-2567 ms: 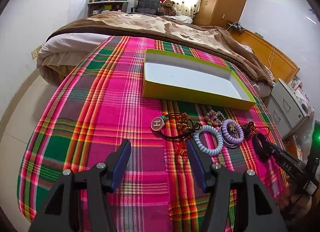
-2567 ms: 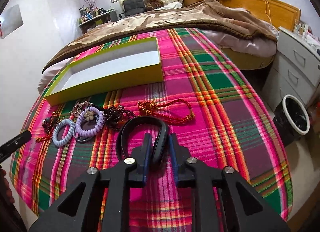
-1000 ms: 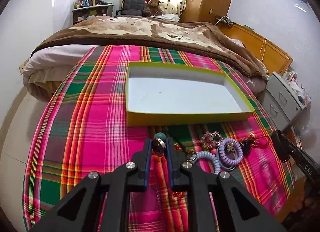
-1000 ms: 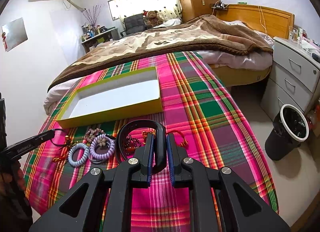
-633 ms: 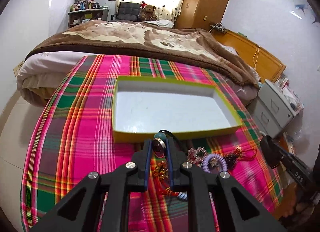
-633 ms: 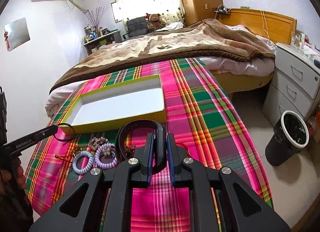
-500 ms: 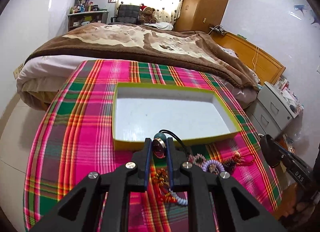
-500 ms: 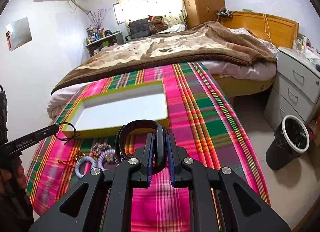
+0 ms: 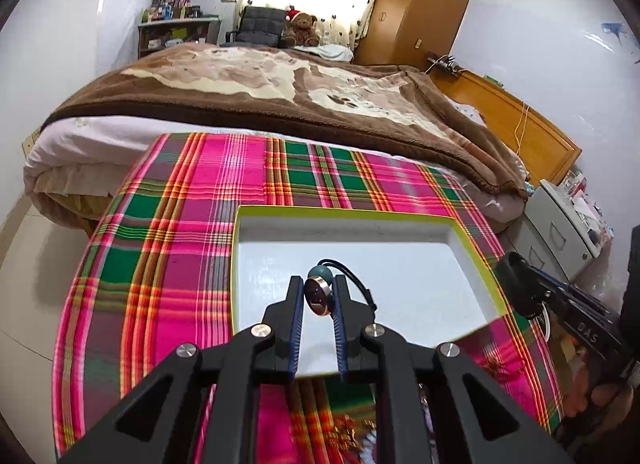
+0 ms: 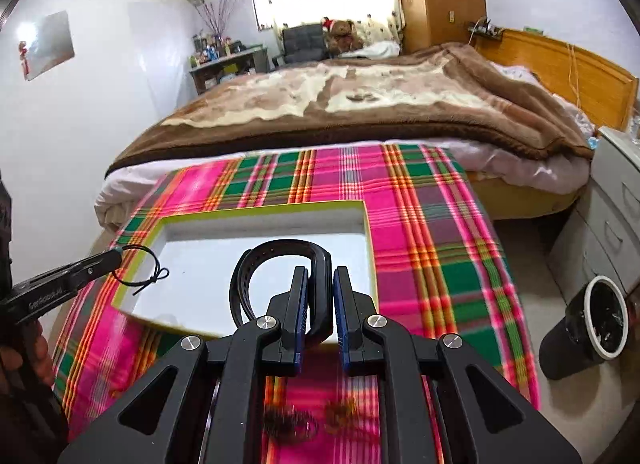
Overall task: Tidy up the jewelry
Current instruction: 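Carry the black band with the right gripper while the left carries the cord bracelet into the tray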
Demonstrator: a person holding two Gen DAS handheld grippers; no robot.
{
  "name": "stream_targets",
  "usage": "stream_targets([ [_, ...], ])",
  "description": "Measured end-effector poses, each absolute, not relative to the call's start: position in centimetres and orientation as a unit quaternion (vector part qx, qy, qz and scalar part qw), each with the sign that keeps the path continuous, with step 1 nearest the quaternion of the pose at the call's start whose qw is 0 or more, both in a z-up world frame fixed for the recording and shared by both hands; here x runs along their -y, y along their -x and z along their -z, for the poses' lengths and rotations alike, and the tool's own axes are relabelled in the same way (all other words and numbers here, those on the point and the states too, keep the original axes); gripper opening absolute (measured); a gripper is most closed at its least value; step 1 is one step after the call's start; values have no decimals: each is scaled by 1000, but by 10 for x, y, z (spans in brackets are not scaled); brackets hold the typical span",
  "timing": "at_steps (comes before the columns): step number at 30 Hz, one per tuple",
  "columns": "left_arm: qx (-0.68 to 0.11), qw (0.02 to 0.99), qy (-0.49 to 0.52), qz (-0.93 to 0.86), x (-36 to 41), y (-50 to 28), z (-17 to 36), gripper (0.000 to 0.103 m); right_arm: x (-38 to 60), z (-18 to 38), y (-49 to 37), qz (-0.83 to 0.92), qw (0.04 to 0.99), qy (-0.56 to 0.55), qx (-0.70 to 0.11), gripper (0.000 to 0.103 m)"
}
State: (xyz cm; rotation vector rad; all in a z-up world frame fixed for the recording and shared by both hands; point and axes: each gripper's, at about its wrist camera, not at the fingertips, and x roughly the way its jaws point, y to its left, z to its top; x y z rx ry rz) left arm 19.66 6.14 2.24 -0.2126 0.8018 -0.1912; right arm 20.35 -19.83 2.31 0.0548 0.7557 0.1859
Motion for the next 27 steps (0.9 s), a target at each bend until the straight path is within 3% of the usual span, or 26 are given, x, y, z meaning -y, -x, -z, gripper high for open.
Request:
stream_targets([
  [13,-424,895,109,84,-64,-248,9,15,188,18,-281,-73,902,-10,-425,13],
  [27,-445,888,95,71,-67,-262,26,15,175,37,-301,-65,894,24,-443,13],
])
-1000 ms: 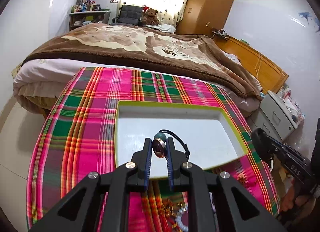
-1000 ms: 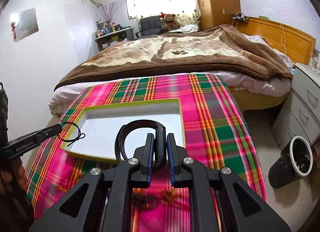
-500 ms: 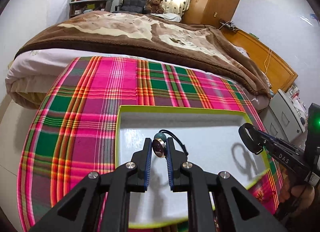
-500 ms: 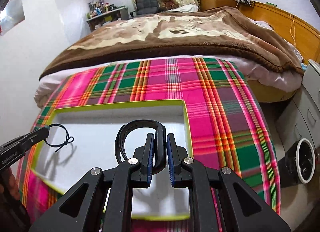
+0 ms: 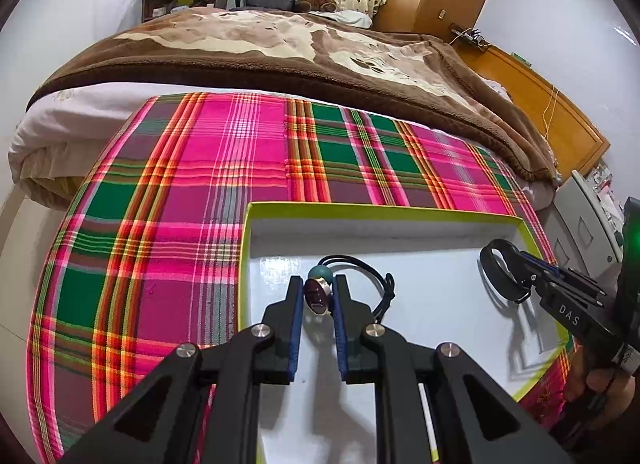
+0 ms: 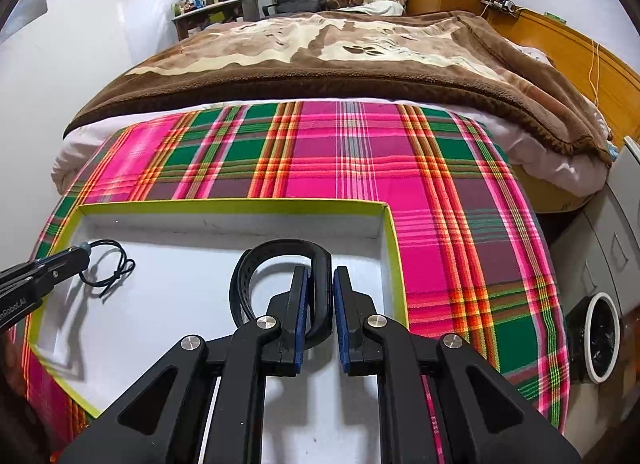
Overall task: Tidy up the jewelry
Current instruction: 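Carry the black band with the right gripper while the left carries the cord bracelet into the tray, then open the right gripper releasing the band while the left releases the cord bracelet in the tray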
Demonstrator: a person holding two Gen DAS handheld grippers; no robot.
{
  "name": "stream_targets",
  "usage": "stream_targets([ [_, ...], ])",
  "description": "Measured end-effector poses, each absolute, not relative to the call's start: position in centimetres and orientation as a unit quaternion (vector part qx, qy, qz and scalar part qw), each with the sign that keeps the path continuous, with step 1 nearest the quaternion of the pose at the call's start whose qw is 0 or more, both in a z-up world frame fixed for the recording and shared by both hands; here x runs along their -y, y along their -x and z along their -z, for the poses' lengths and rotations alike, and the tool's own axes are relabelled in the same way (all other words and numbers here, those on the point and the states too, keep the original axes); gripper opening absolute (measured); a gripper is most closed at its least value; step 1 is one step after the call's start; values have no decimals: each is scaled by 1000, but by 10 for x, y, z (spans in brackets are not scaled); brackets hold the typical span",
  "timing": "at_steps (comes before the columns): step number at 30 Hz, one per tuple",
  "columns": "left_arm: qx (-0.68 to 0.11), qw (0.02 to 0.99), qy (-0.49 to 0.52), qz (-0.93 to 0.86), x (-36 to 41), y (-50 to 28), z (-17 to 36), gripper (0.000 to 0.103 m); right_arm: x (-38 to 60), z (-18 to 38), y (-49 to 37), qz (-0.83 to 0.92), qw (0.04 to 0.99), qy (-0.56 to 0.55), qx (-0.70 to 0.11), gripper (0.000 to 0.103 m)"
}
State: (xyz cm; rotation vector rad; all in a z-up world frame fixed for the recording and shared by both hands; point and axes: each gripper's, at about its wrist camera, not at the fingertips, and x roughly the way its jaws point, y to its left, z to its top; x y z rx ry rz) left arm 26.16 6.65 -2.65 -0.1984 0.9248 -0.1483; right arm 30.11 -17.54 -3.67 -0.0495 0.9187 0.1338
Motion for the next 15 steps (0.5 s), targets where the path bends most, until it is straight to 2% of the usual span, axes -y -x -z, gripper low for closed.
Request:
stream_targets([
  [8,-452,885,92,72,-62,-266,28,17,172,39,-305,-62,894,30,-443,13],
  [15,-452,884,92,75,-61,-266,27,25,170,39,-305,-62,895,35,-441,13],
])
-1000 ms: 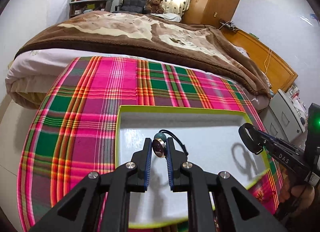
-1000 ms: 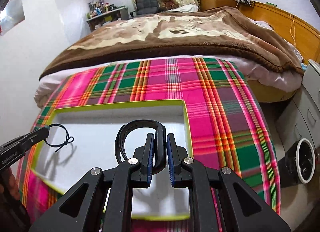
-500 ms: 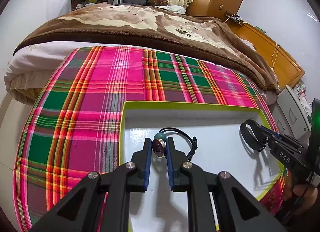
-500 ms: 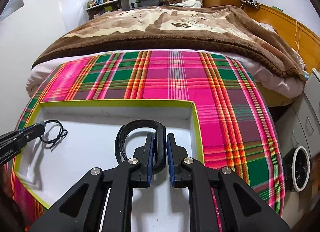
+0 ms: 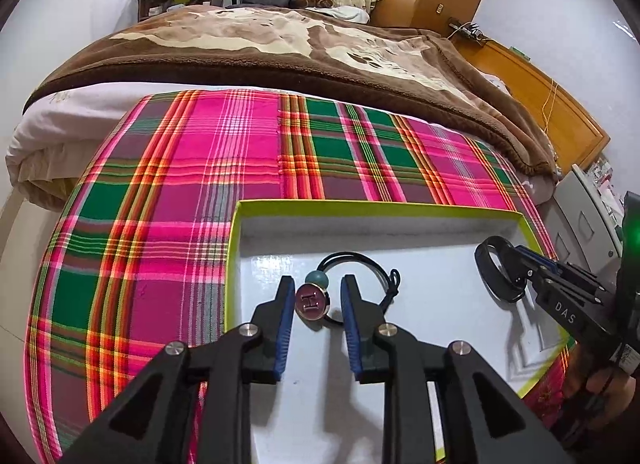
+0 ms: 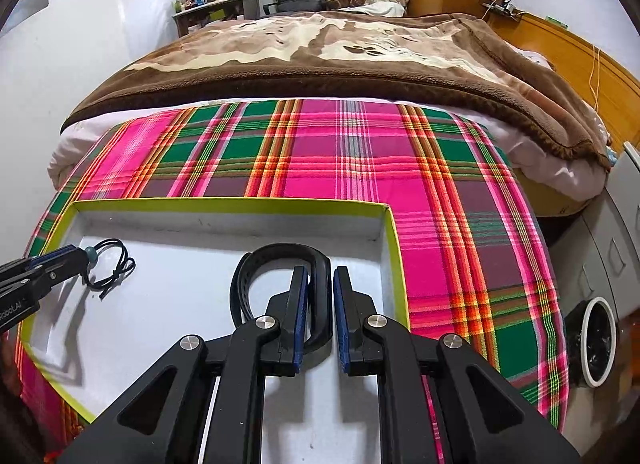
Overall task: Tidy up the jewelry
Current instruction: 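Open the right gripper releasing the band while the left releases the cord bracelet in the tray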
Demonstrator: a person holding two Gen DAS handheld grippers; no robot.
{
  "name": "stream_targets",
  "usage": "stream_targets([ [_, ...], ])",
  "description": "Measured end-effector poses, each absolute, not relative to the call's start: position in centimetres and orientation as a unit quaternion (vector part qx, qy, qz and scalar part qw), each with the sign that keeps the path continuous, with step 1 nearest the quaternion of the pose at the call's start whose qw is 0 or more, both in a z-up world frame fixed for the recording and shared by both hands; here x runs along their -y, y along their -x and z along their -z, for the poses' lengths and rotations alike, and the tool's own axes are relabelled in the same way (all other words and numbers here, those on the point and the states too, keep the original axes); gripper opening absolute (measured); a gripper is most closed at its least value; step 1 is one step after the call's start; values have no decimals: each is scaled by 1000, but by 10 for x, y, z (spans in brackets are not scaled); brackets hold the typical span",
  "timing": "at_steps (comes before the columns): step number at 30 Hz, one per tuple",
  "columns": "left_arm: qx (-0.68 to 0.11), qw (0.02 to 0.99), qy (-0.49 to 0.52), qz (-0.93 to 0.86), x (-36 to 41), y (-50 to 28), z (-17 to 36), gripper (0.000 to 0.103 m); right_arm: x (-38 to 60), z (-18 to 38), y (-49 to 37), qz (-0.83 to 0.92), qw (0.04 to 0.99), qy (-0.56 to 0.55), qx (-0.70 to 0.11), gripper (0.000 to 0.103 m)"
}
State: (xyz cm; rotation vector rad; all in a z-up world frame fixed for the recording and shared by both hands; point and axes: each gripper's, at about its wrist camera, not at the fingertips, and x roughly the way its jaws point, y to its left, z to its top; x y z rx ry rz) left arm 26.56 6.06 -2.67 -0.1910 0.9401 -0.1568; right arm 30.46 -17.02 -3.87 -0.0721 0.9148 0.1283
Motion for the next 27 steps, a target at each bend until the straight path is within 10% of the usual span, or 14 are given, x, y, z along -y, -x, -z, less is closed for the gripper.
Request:
stream_targets([
  [10,-431,893,105,74,-65,-250,12,43,174,24,-291,-76,904,17,-420,22],
  [14,-415,900,110,77,-69,-234,2,44,181,10,-274,-90,911,6,-402,42],
  [27,-382,911,124,94,-80,-156,-18,47,219,-7,-199,-109,919,-27,-379,42],
])
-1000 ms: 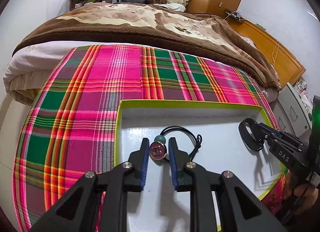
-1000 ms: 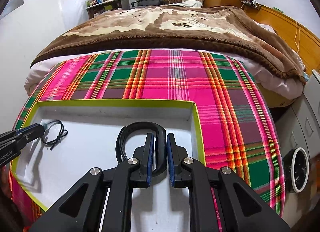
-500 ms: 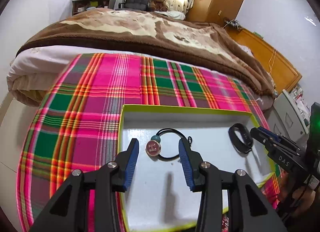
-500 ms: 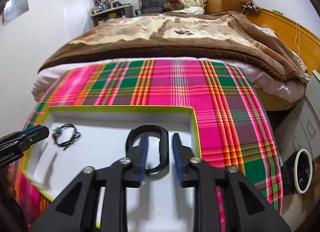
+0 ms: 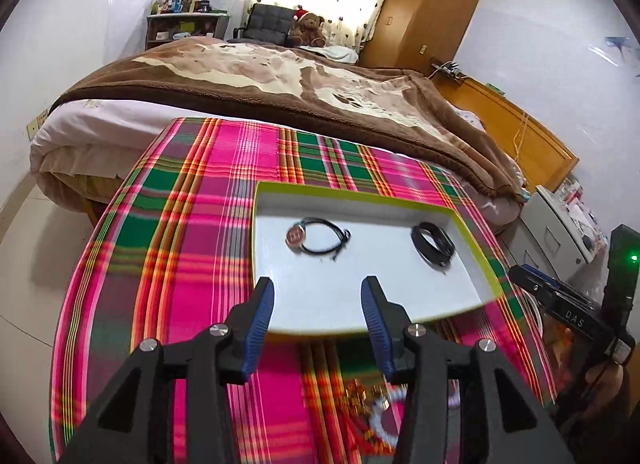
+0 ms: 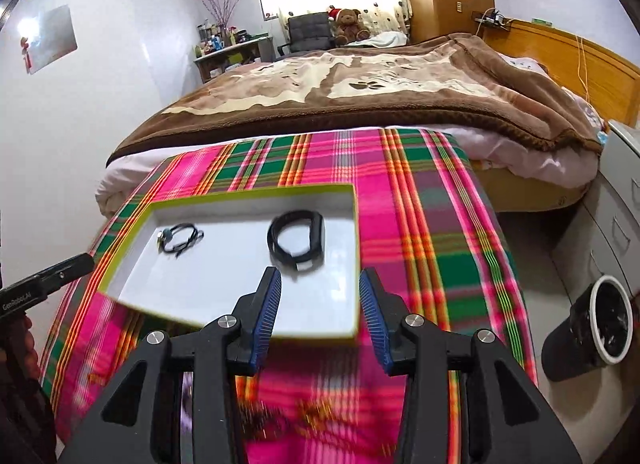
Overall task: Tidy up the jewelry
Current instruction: 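Open the right gripper releasing the band while the left releases the cord bracelet in the tray, then grasp the red tassel charm with the right gripper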
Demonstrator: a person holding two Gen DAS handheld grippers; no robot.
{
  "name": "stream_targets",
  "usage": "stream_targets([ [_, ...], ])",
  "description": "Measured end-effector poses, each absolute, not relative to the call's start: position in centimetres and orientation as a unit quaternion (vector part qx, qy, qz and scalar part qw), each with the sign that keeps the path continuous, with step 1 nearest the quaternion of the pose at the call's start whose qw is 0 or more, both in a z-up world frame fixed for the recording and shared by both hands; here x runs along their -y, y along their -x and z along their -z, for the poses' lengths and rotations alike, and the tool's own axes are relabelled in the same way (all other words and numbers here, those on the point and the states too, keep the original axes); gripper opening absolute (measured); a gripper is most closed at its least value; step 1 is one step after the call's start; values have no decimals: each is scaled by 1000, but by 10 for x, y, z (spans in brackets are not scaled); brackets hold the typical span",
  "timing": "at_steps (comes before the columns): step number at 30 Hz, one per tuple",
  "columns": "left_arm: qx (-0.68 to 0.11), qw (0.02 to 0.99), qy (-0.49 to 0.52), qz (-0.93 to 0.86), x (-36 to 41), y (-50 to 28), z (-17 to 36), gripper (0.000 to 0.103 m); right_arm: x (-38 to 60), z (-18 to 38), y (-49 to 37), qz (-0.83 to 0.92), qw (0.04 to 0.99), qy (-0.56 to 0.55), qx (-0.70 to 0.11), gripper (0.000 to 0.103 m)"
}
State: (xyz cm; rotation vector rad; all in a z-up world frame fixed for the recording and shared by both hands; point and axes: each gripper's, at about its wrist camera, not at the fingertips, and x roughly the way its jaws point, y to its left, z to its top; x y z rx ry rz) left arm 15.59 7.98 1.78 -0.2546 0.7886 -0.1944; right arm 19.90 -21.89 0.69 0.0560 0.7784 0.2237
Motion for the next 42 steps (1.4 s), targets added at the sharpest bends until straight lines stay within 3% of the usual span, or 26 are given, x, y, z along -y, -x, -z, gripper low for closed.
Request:
stream_targets([
  [12,-398,902,130,106,-77,-107,-4,48,246,32,-167,-167,885,-17,-435,42],
  [32,-405,900,134,87,-76,-81,0,48,219,55,-158,-188,874,73,-442,42],
  [37,-407,898,145,81,-83,-79,1,48,226,54,-154,-160,881,64,-440,19],
  [38,-408,898,146,82,-84,-79,2,48,229,54,-154,-157,882,58,-441,10],
  [42,-411,895,149,91,-81,-79,5,48,237,52,-150,-143,886,41,-438,7],
])
